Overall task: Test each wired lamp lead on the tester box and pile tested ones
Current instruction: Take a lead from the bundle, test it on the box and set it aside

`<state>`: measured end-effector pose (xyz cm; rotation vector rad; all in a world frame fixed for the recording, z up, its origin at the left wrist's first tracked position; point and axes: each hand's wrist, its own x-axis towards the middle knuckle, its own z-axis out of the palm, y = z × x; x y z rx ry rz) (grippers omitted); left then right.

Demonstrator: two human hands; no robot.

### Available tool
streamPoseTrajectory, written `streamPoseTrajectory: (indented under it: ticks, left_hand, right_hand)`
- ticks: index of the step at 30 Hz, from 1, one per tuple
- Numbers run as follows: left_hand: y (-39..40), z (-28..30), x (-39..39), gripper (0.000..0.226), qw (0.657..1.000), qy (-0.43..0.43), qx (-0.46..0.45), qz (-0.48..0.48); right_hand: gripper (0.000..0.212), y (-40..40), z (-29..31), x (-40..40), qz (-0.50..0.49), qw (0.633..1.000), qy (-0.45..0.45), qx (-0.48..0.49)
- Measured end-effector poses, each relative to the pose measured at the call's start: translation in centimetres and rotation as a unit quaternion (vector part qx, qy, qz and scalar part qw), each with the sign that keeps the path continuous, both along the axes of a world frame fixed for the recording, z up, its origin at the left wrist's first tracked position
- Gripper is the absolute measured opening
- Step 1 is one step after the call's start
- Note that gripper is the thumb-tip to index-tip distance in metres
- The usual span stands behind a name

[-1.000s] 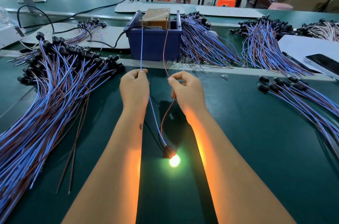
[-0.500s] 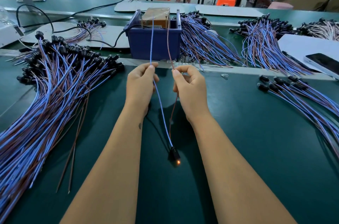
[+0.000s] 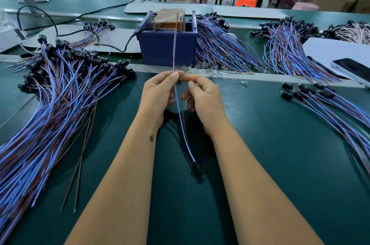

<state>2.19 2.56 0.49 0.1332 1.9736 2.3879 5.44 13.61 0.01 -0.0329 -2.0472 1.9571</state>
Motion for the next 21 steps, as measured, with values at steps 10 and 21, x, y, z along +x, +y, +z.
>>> streamPoseTrajectory:
  ticks: [10, 21]
  left_hand:
    - [-0.8, 0.2, -0.6, 0.015, 0.986, -0.038, 0.157, 0.040]
    - [1.1, -1.8, 0.3, 0.023, 0.966, 0.128, -0.222, 0.038]
  right_hand:
    - [0.032, -0.5, 0.6, 0.7, 0.089, 0.994, 0.053, -0.025]
    - [0.025, 3.0, 0.3, -0.4, -0.128, 0.957, 0.041, -0.256]
